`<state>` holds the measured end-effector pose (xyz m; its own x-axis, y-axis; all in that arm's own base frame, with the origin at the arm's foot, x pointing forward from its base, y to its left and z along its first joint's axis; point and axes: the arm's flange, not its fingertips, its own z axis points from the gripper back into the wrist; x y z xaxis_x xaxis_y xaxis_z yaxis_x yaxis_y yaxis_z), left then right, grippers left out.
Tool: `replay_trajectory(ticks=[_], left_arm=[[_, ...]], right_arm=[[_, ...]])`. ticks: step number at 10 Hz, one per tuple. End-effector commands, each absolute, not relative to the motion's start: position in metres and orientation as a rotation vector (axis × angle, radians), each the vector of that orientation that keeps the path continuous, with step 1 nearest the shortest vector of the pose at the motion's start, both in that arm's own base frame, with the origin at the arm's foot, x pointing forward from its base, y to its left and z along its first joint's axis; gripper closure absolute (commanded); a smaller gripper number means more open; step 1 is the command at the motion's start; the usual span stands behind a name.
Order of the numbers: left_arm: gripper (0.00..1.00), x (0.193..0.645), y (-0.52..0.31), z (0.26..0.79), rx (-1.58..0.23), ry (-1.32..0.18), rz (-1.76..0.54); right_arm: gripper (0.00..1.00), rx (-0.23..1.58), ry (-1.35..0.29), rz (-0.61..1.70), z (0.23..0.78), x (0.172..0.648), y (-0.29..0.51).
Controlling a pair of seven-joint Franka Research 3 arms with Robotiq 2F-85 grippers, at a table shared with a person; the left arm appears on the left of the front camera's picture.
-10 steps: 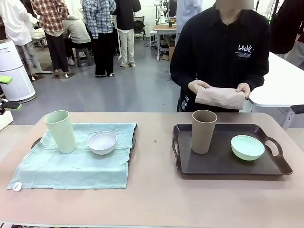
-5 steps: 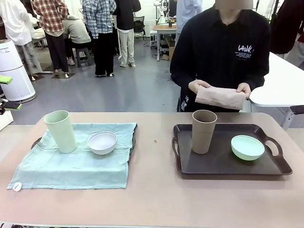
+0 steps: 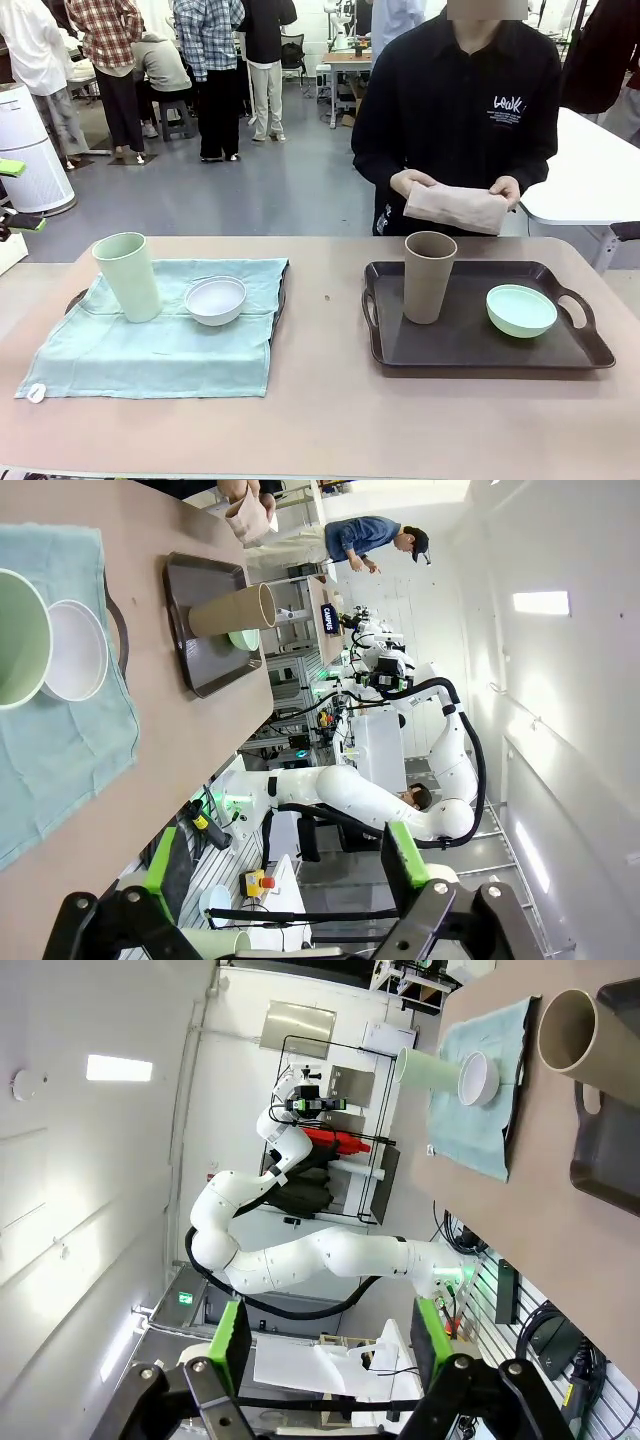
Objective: Set up a tray with a mat and arrange the tableware.
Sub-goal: Pick up the Picnic Bowl and Reusable plastic cup from the Handle tray in front of the human's position and hold them in the air.
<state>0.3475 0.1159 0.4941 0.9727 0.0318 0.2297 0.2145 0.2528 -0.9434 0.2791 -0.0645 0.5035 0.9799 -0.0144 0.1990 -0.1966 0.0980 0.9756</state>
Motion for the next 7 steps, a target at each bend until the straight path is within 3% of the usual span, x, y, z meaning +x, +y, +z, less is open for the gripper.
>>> replay_trajectory(ticks=[1,7], left_arm=[[0.0,0.3463,0.1169,0.4943,-1.316,-0.227,-0.142],[0.0,0.3463,0.1169,0.4943,-1.316,-0.227,-0.142]], right_arm=[[0.15,1.492,-0.194,0.141,0.505,0.2824,-0.0638],[0.15,1.492,-0.194,0.141,0.505,0.2824,-0.0638]])
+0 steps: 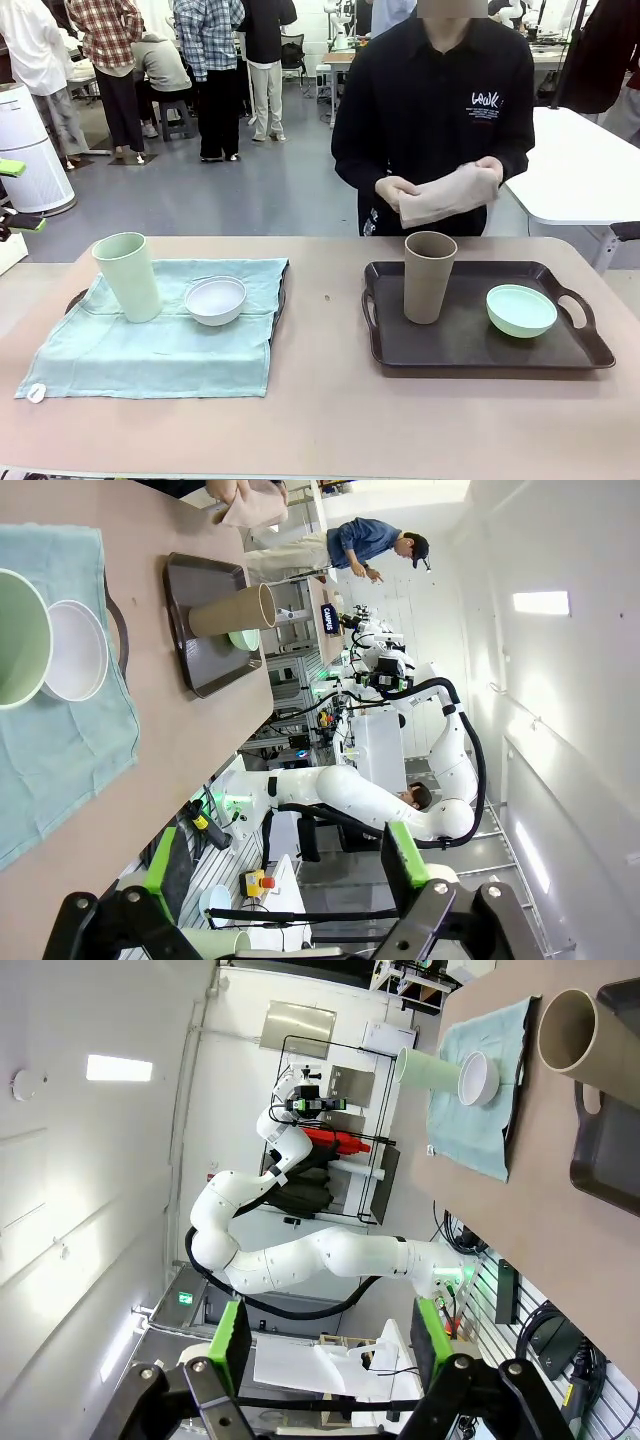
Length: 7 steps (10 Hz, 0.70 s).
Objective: Set up a tray with a mat and arrange the tableware.
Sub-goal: Pick up the Picnic Bowl and Reusable plastic cup from the Handle tray in front of the human's position and hold them in the air.
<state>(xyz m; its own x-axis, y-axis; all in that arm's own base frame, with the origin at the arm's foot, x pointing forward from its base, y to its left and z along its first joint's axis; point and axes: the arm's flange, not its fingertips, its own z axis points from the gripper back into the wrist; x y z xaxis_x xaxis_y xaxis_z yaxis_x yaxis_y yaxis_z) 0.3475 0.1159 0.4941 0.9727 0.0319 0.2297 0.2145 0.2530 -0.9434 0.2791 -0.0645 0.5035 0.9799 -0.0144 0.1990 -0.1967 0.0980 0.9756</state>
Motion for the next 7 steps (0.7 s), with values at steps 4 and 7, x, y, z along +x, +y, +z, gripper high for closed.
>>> replay_trajectory(ticks=[4,7], left_arm=[[0.0,0.347,0.116,0.494,-1.312,-0.218,-0.125],[0.0,0.348,-0.009,0.583,-0.939,-0.765,-0.594]], right_arm=[[0.15,1.122,-0.304,-0.026,0.511,0.29,-0.075],[0.15,0.521,-0.343,-0.05,0.581,0.299,-0.061]])
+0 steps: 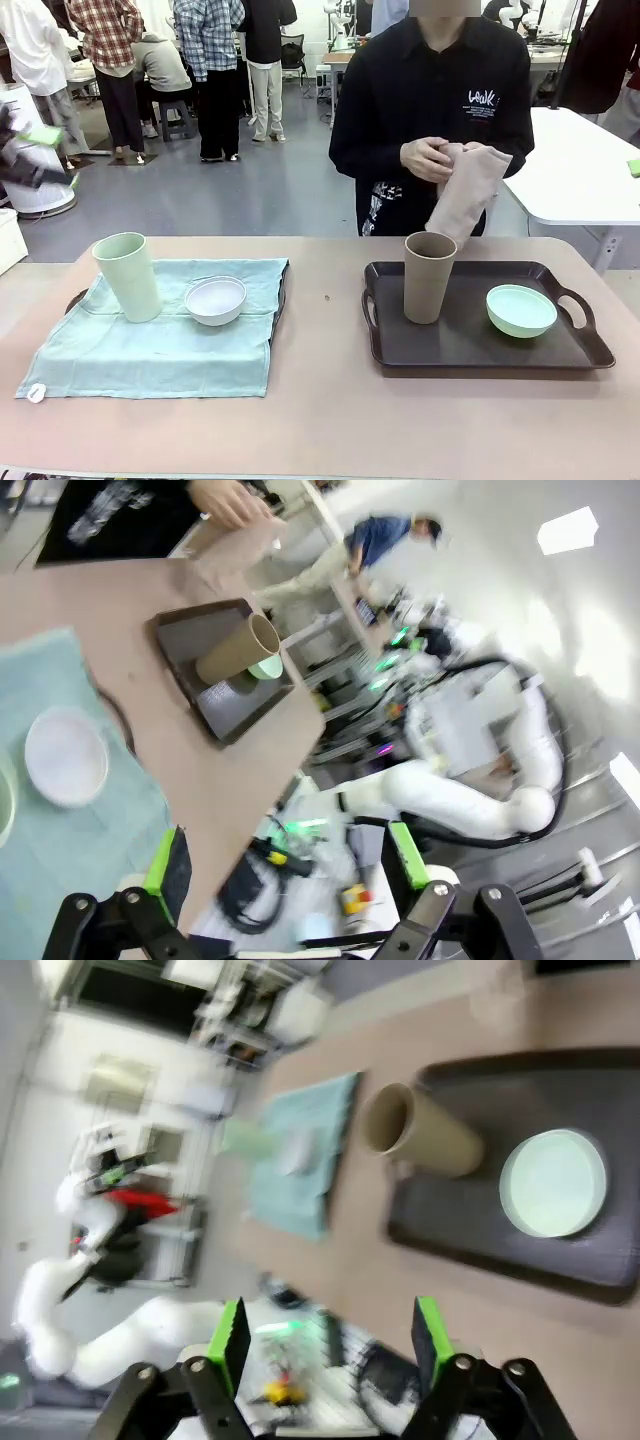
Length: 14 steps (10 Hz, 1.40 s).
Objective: Set up a tray with a mat and arrange the tableware.
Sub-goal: Pick up the Picnic Bowl and Reusable plastic cup from the Handle tray in front of the human's position and hold them in the air.
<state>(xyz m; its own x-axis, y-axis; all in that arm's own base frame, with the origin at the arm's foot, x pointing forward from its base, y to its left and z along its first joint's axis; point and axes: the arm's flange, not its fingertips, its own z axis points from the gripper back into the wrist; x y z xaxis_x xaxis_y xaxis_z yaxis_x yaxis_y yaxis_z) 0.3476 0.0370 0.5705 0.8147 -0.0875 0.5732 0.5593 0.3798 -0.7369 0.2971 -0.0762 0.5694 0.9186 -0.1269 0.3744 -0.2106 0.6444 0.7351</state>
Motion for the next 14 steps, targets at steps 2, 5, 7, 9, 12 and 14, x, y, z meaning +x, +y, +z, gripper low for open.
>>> replay_trajectory(ticks=[2,5,7,9,12,14], left_arm=[[0.0,0.359,-0.083,0.595,-0.71,-0.983,-0.801],[0.0,0.353,-0.19,0.55,-0.086,-1.34,-1.426],[0.0,0.338,-0.15,0.612,-0.706,-0.833,-0.947],[0.0,0.338,-0.15,0.612,-0.706,-0.833,-0.947],[0.0,0.365,-0.221,0.604,-0.638,-0.556,-1.471],[0.0,0.383,-0.282,0.582,-0.515,-0.515,-1.726]], right_arm=[[0.15,0.305,-0.218,-0.087,0.583,0.317,-0.053],[0.15,0.132,0.049,-0.096,0.548,0.338,-0.03],[0.15,0.237,-0.285,-0.067,0.577,0.321,-0.042],[0.15,0.237,-0.285,-0.067,0.577,0.321,-0.042],[0.15,0.049,-0.213,-0.044,0.564,0.367,0.0],[0.15,-0.028,-0.181,-0.022,0.553,0.387,0.021]])
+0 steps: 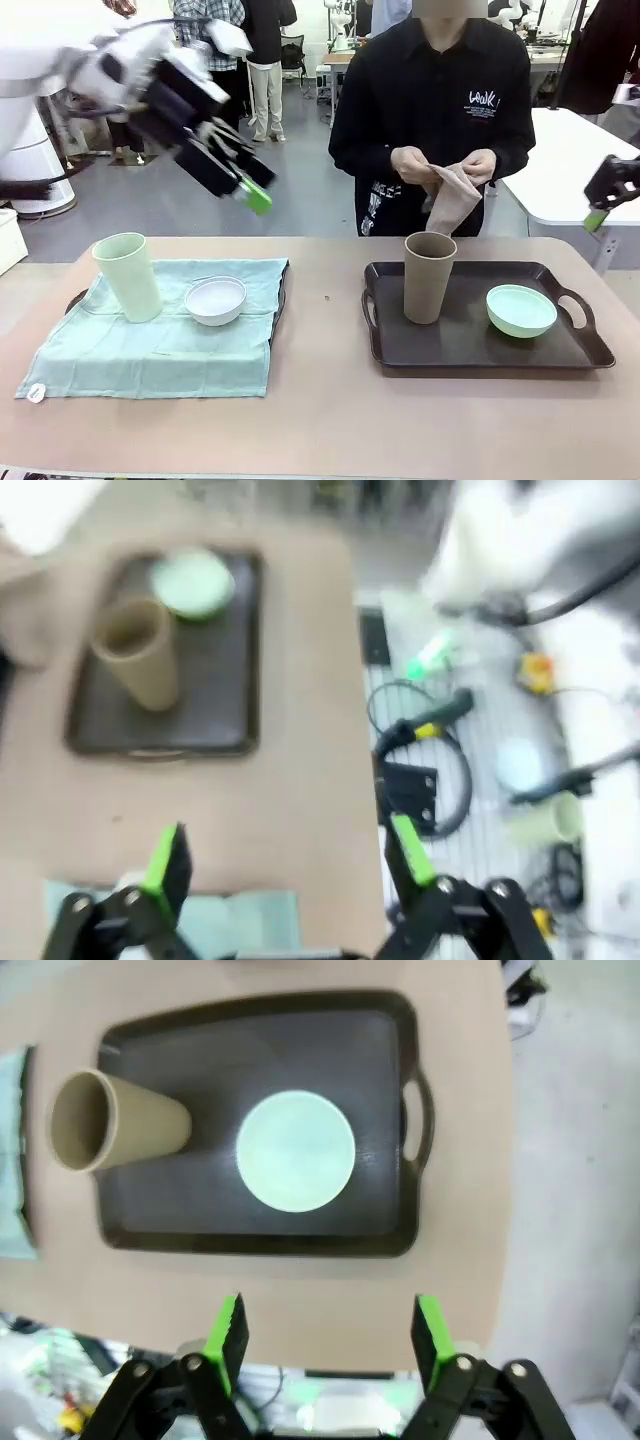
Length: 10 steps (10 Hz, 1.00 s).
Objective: Set up a tray with a mat and arrange the tableware.
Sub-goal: Pick up the Picnic Bowl and Reusable plastic cup from the Handle tray in front of the human's position and hold them in the air.
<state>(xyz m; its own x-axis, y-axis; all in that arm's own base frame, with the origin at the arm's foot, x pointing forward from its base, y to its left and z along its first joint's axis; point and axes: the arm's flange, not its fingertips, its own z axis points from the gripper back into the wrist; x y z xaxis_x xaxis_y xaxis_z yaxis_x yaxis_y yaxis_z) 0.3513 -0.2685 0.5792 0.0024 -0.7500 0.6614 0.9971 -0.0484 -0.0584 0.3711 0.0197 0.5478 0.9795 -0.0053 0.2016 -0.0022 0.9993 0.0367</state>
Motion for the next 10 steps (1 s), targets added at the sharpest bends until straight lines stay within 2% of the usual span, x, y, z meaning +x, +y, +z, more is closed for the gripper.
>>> replay_trajectory(ticks=[1,4,5,7,8,10], left_arm=[[0.0,0.389,-0.311,0.569,-0.463,-0.568,-1.776],[0.0,0.389,-0.377,0.507,-0.306,-0.854,-1.785],[0.0,0.393,-0.391,0.488,-0.309,-0.864,-1.743],[0.0,0.402,-0.411,0.45,-0.3,-0.745,-1.642],[0.0,0.396,-0.396,0.489,-0.279,-0.814,-1.725],[0.0,0.396,-0.396,0.489,-0.279,-0.814,-1.725]], right_arm=[[0.15,-0.038,-0.182,-0.012,0.547,0.392,0.026],[0.15,-0.014,-0.163,-0.016,0.521,0.394,0.024],[0.15,0.002,-0.16,-0.015,0.514,0.393,0.025],[0.15,0.04,-0.161,0.001,0.503,0.392,0.029],[0.15,-0.006,-0.14,-0.003,0.516,0.393,0.022],[0.15,-0.006,-0.14,-0.003,0.516,0.393,0.022]])
